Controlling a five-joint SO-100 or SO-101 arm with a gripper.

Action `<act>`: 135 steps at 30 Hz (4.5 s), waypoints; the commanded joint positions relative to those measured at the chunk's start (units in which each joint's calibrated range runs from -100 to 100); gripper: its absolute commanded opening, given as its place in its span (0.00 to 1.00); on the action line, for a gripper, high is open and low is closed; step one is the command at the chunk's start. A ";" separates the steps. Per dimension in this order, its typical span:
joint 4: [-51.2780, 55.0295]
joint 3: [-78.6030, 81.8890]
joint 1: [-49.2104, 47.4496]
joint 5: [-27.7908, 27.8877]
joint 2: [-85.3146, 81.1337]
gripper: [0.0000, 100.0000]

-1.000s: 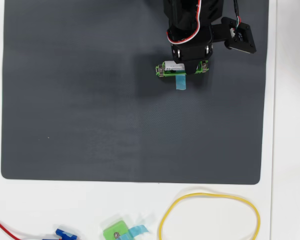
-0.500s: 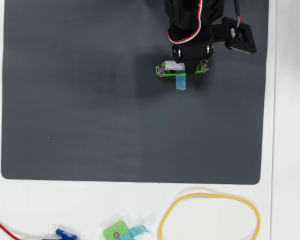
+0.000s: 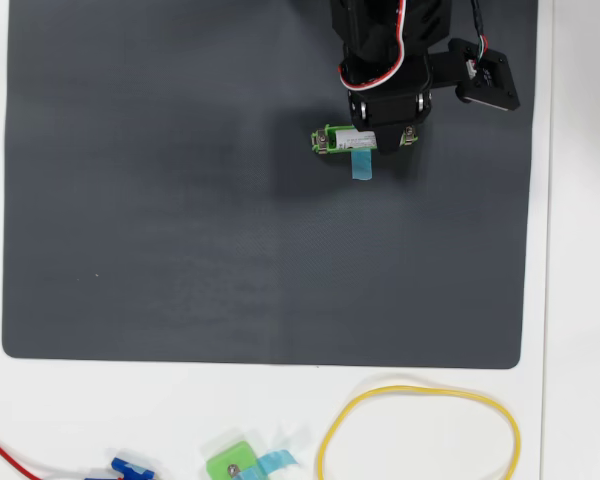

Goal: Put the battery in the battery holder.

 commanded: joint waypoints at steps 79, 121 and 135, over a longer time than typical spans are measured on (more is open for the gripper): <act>11.13 -9.99 3.62 5.24 0.92 0.00; 16.46 -15.80 5.80 3.05 4.16 0.00; 16.46 -15.80 2.38 0.97 4.16 0.00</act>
